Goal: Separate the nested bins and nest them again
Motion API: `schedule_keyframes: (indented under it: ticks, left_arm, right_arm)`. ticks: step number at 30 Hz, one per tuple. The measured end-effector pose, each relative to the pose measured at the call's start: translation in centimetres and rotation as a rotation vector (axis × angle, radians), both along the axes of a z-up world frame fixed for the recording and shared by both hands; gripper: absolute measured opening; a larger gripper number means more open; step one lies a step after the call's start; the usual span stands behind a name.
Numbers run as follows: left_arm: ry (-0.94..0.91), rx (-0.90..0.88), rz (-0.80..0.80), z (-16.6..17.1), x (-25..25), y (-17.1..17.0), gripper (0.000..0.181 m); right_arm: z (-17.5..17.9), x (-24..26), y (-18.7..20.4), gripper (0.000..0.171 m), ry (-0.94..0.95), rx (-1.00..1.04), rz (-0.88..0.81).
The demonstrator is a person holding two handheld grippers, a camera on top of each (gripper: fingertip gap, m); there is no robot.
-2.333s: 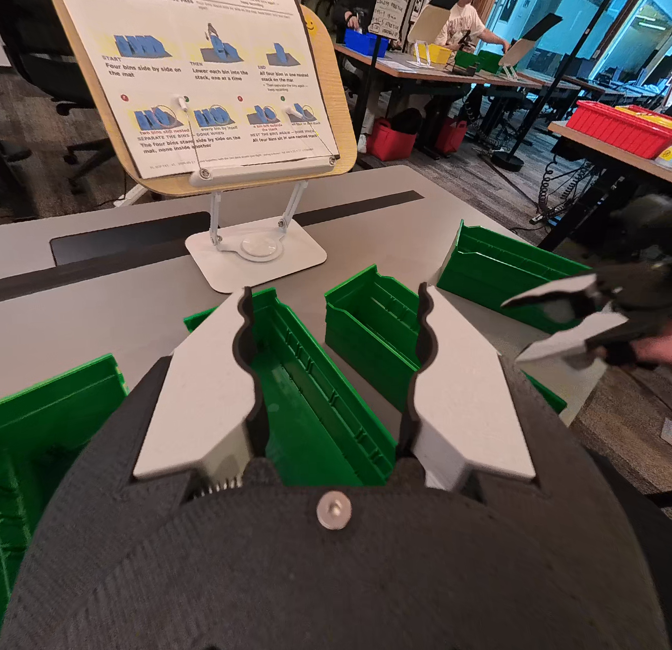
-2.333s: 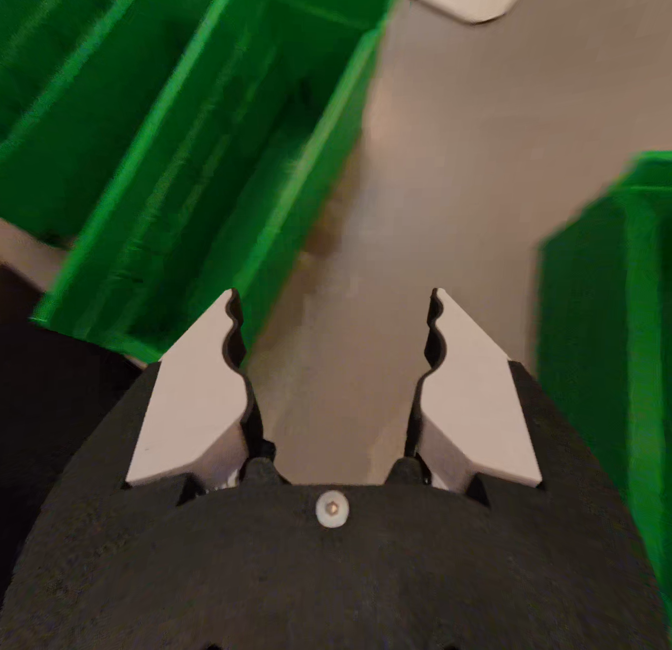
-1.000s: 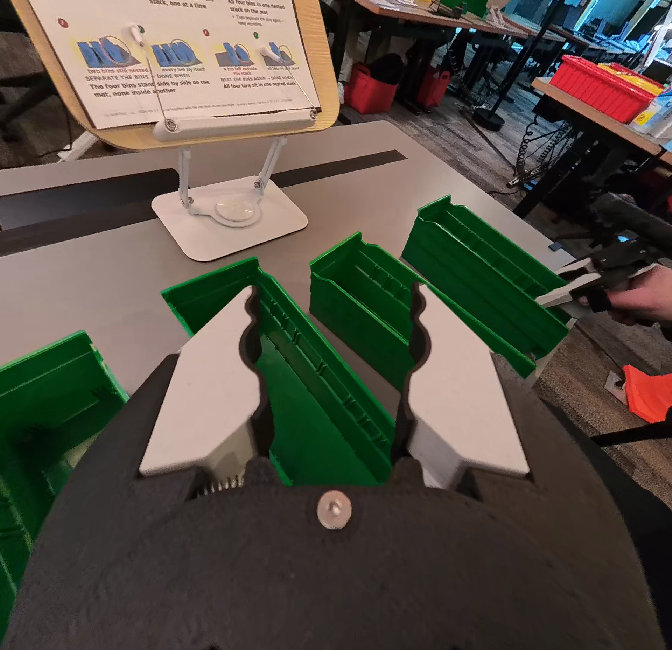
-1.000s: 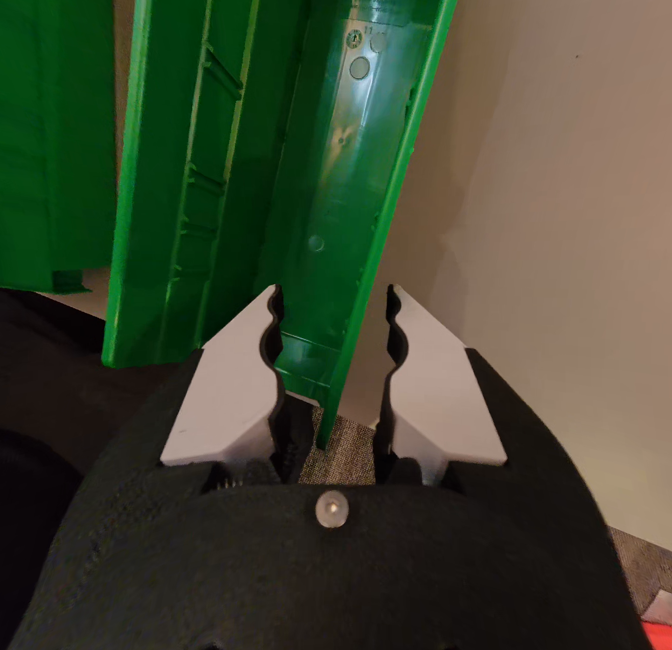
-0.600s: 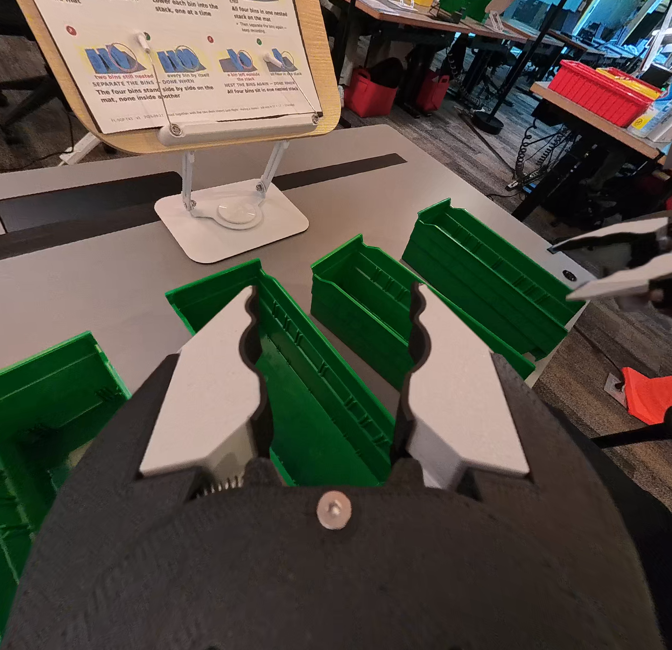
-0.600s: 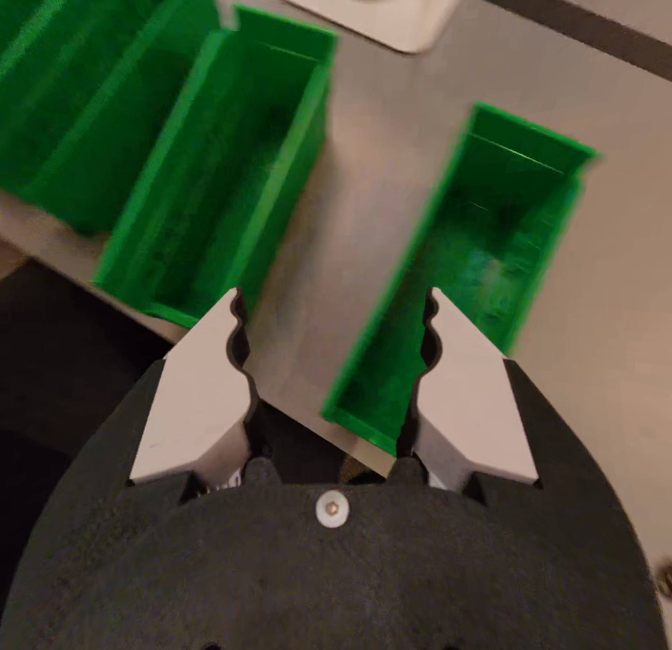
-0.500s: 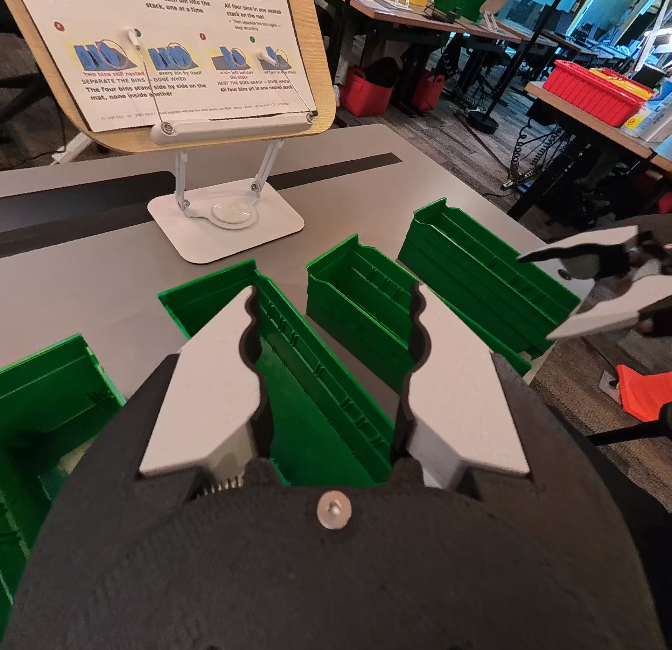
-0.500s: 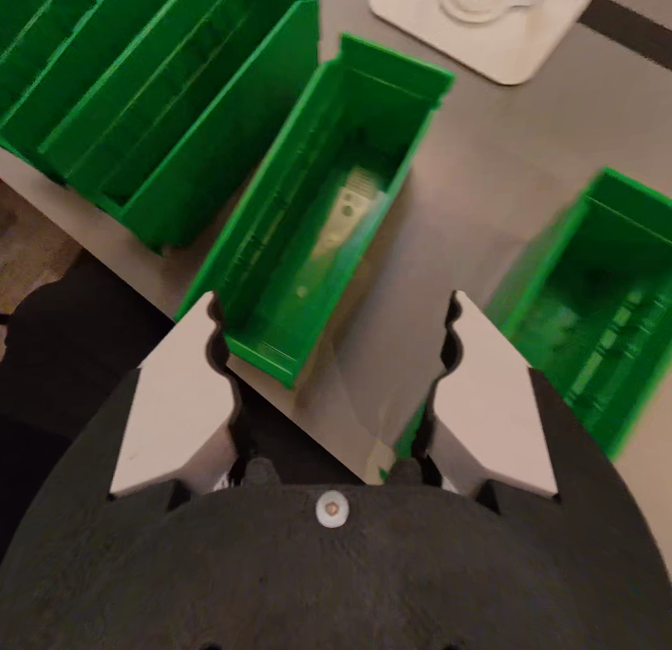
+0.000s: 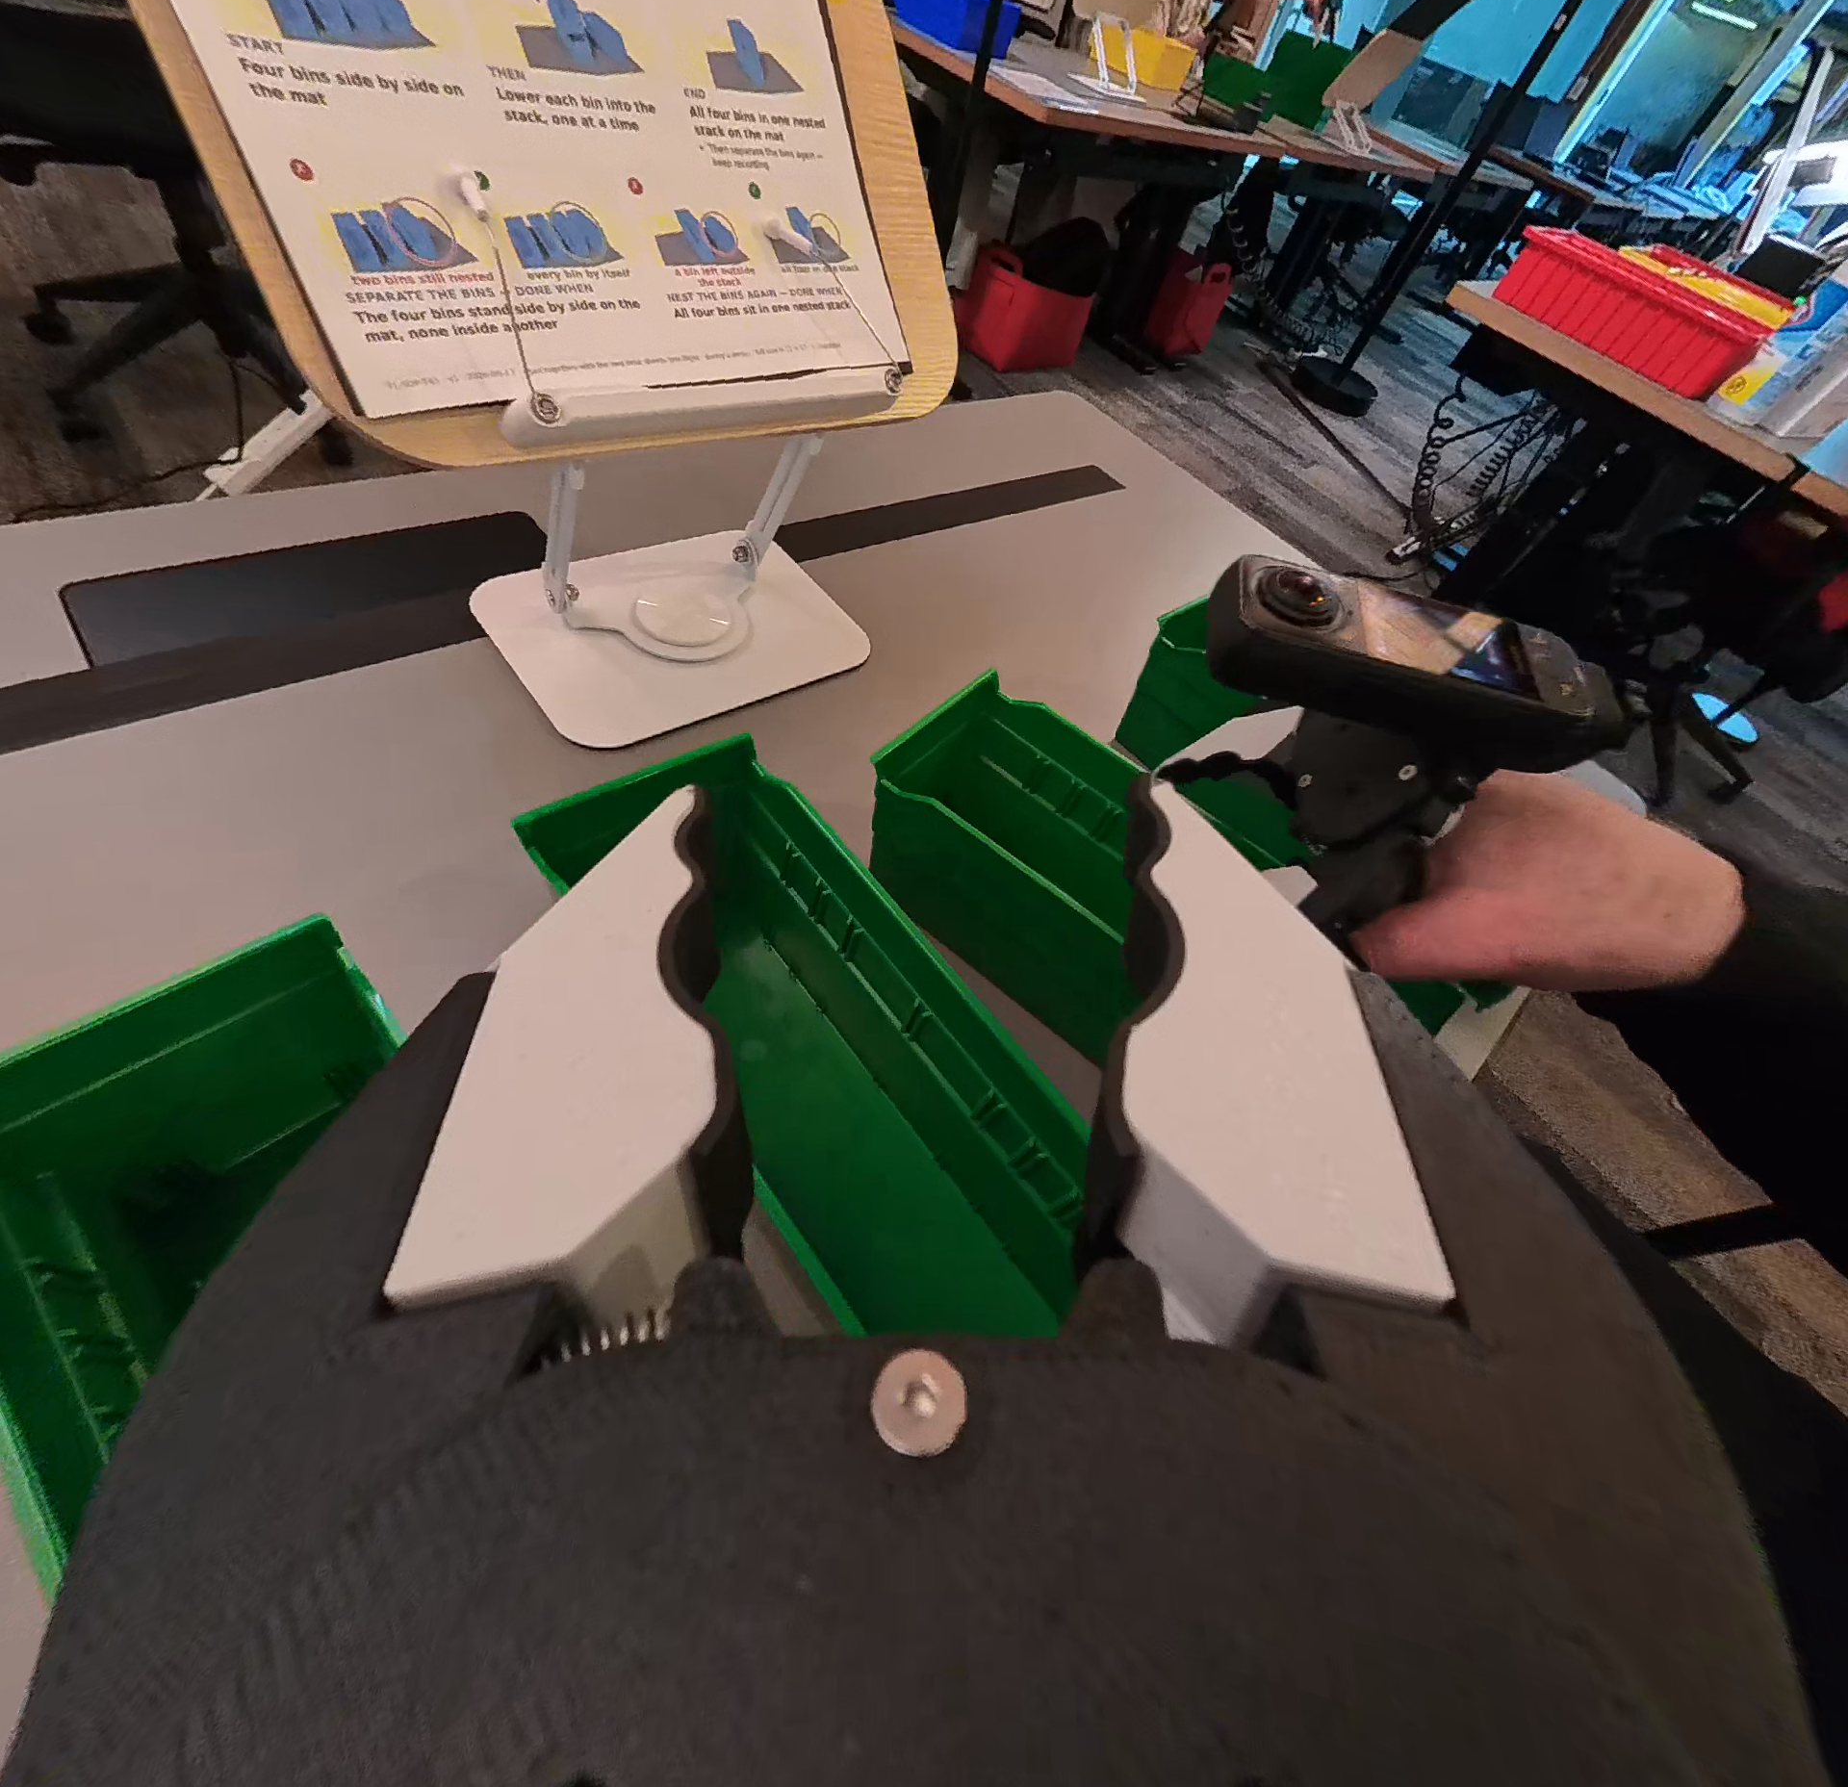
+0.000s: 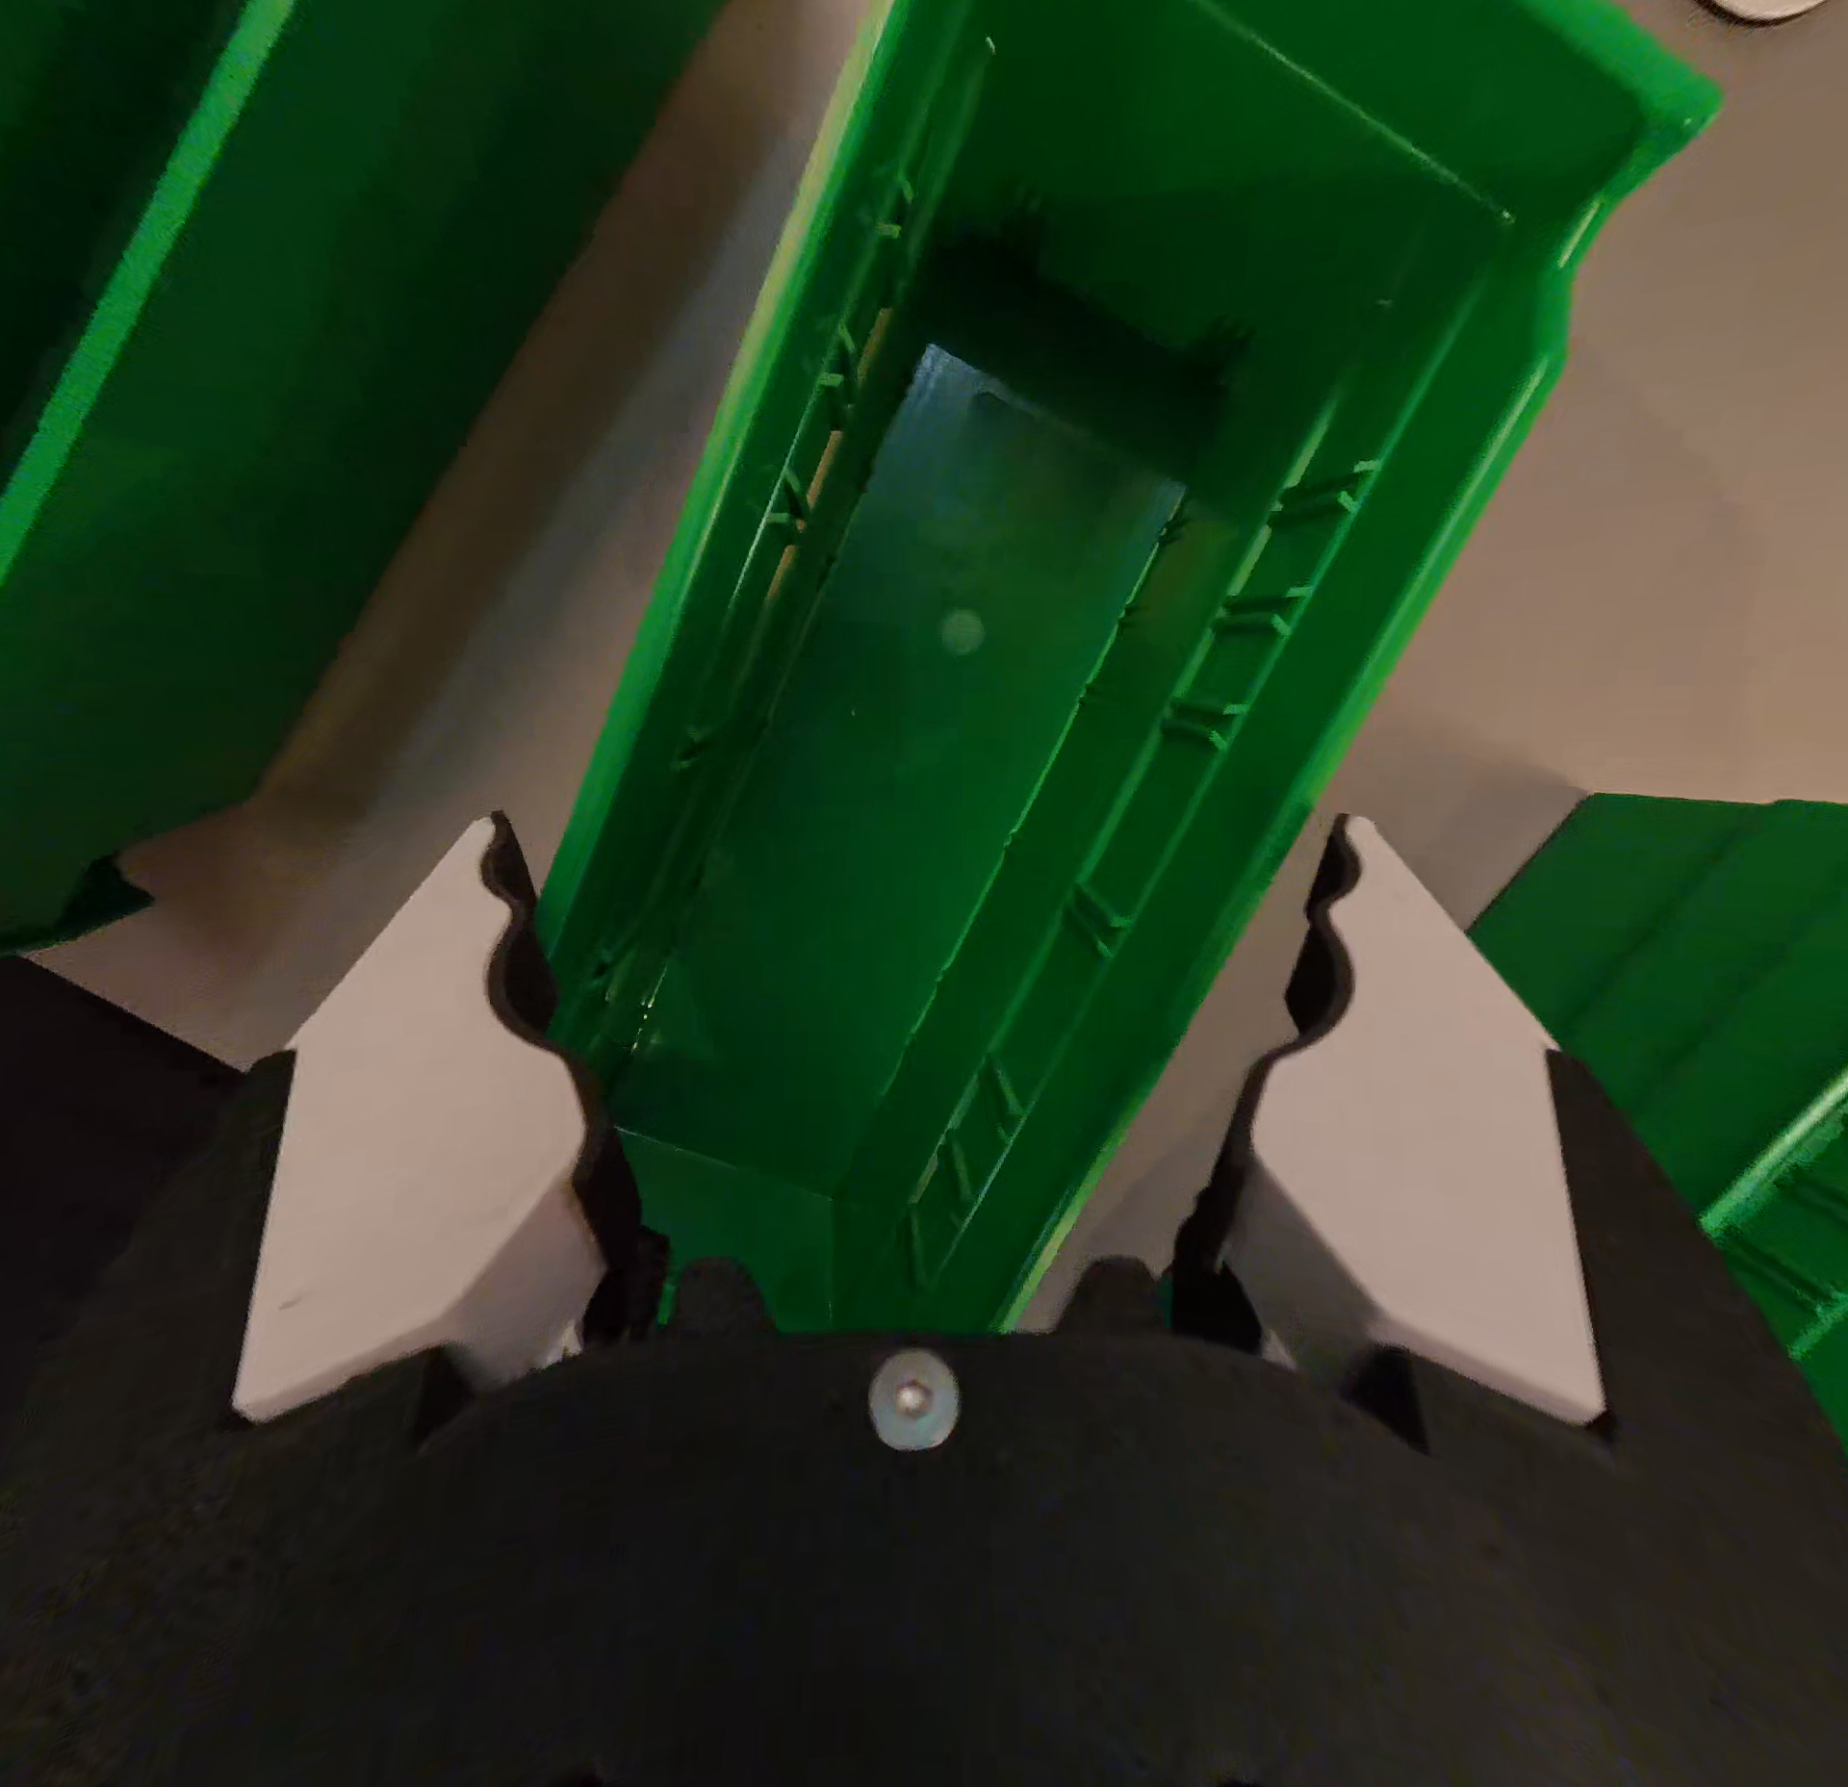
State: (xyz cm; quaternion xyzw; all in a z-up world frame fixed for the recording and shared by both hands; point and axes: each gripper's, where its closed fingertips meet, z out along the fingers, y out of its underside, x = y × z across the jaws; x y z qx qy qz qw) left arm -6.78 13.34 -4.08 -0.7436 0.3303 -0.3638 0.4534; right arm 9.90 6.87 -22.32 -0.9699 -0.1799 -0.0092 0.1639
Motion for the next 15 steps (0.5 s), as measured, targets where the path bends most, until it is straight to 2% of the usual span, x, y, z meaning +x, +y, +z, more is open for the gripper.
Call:
schedule_keyframes:
  ticks: [4,8,15]
  left_arm:
    - [-0.004,-0.002,-0.001,0.0,0.0,0.0,0.081]
    - [0.001,-0.002,-0.007,-0.1,0.2,-0.1,0.081]
    - [-0.004,0.004,0.0,0.2,-0.1,0.0,0.08]
  right_arm:
    - [-1.5,-0.3,-0.2,0.156,0.095,-0.06,-0.026]
    - [-1.0,-0.2,-0.1,0.133,0.115,-0.073,-0.013]
    - [-0.4,0.6,0.2,0.115,0.138,-0.038,-0.004]
